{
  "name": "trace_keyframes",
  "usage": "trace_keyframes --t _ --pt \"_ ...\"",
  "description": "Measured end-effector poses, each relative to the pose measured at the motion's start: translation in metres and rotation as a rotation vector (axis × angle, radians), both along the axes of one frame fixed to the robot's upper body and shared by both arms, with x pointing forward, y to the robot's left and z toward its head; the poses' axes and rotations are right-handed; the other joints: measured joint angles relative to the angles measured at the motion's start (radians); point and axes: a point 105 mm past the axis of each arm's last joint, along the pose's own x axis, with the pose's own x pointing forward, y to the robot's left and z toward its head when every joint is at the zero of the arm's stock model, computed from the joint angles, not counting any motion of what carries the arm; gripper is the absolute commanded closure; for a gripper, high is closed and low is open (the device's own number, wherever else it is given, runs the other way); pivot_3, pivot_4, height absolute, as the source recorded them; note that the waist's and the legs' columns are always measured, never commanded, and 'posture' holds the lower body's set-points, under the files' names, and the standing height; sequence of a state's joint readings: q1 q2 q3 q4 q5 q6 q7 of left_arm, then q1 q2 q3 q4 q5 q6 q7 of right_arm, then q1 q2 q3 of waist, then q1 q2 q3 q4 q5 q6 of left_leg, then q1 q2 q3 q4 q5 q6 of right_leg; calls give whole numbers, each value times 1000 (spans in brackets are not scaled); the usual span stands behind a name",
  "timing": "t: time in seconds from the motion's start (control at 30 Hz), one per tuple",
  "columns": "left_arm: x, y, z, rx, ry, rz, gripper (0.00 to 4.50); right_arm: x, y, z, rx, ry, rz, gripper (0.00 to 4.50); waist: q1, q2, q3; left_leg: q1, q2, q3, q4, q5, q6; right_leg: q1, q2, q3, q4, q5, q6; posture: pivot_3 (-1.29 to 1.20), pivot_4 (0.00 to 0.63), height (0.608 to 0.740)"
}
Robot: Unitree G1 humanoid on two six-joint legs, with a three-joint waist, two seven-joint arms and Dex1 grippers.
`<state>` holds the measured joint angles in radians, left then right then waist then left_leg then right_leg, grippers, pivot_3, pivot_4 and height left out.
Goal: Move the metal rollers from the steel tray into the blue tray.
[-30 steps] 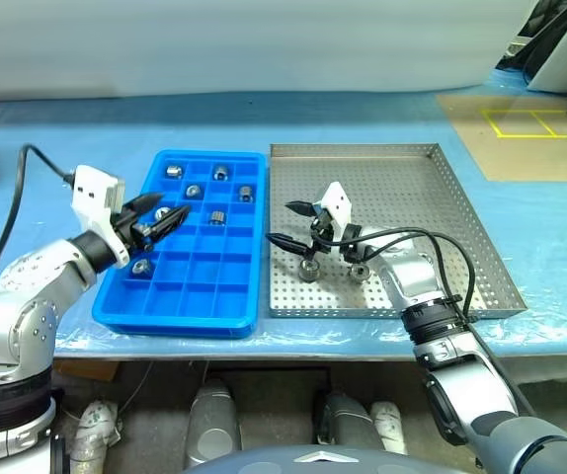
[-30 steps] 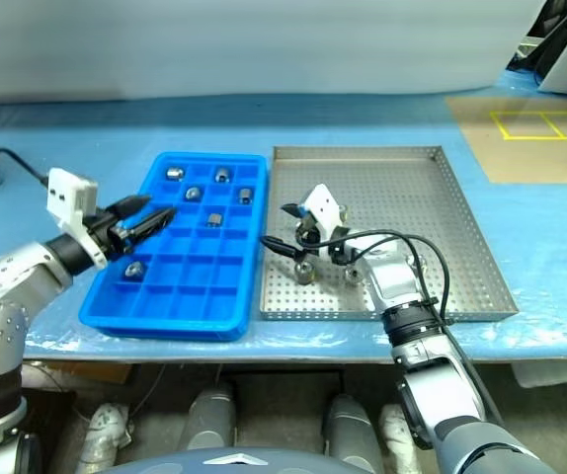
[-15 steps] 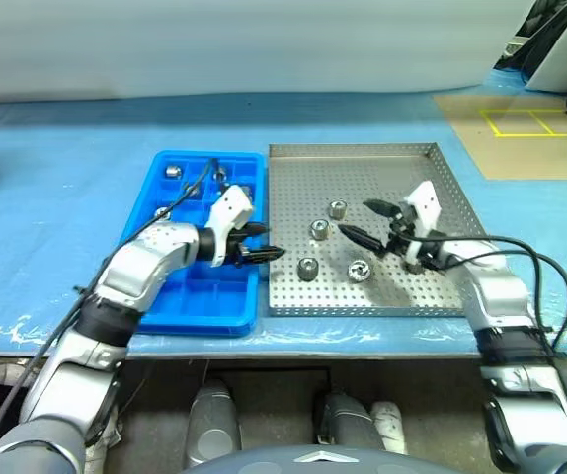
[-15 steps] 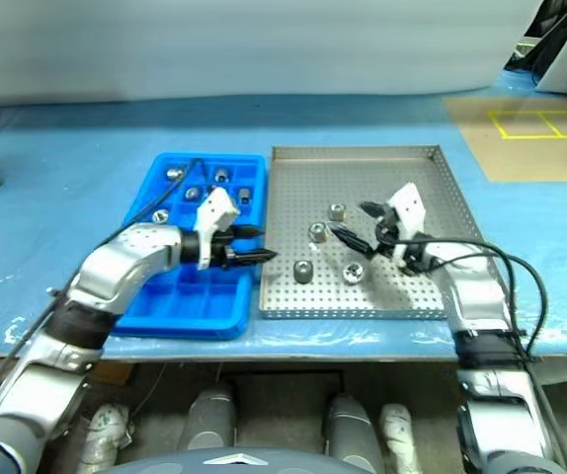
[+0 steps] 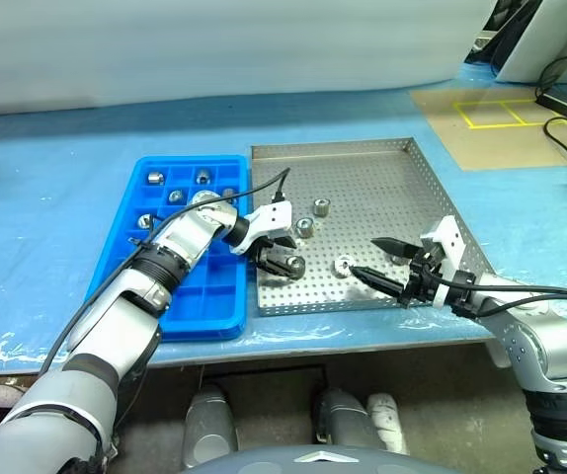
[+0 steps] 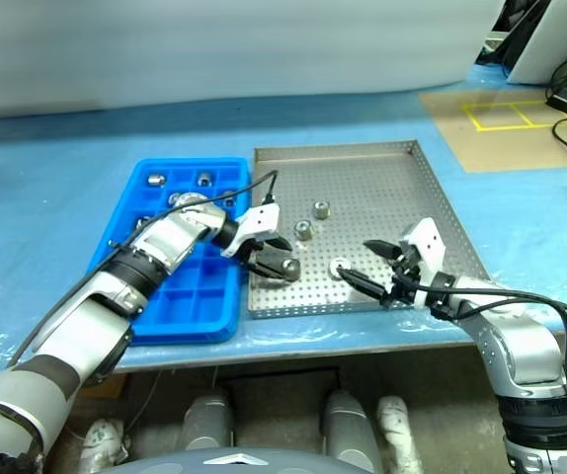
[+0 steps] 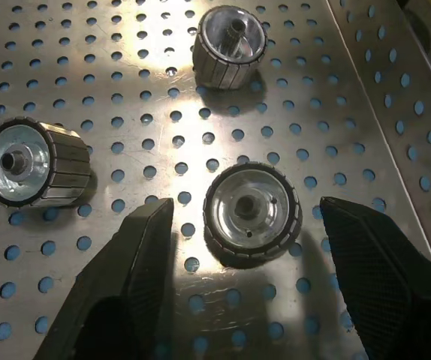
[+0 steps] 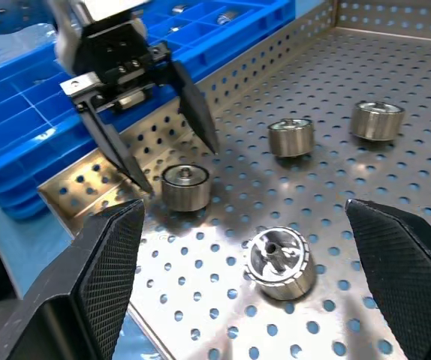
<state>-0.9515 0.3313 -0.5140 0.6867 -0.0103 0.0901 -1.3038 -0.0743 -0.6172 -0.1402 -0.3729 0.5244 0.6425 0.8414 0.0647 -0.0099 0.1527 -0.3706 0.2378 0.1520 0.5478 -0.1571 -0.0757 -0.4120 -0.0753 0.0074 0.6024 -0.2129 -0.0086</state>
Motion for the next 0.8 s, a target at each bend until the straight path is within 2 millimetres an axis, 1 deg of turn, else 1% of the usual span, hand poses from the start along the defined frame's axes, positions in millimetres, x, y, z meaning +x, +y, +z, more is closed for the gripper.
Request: trace_keyframes --t 0.17,0.27,0.37,0.5,0.63,0.7,0.8 --pt "-1 -15 -12 16 5 -14 1212 0 4 -1 1 -3 -13 0 0 0 0 2 0 0 0 0 0 3 0 3 -1 0 0 -240 150 740" --pt "-5 -24 -13 2 19 -32 1212 0 10 -5 4 7 -5 0 0 0 0 2 0 0 -1 0 0 3 0 4 -2 0 0 -237 150 740" --pt "-6 -21 -21 34 17 -28 1212 2 11 -5 -8 -1 -11 0 -4 0 0 2 0 0 -1 -1 1 3 0 4 -3 0 0 -234 150 740" --pt "-5 -20 -22 38 16 -20 1212 7 10 -8 -31 -9 -29 0 -10 0 0 2 0 0 -1 -1 1 4 0 3 -4 0 0 -228 150 740" --pt "-3 -18 -21 42 9 -14 2056 12 8 -7 -43 -19 -42 0 -17 0 0 2 0 0 -2 -1 1 4 0 3 -5 0 0 -222 150 740" --pt "-1 -19 -20 43 -7 -4 2056 13 8 -7 -47 -22 -47 0 -18 0 0 2 0 0 -2 -1 1 4 0 3 -6 0 0 -218 150 740" --pt "-2 -18 -20 44 0 -11 2518 14 10 -7 -48 -24 -46 0 -18 0 0 2 0 0 -2 -1 2 5 0 3 -7 0 0 -216 150 740"
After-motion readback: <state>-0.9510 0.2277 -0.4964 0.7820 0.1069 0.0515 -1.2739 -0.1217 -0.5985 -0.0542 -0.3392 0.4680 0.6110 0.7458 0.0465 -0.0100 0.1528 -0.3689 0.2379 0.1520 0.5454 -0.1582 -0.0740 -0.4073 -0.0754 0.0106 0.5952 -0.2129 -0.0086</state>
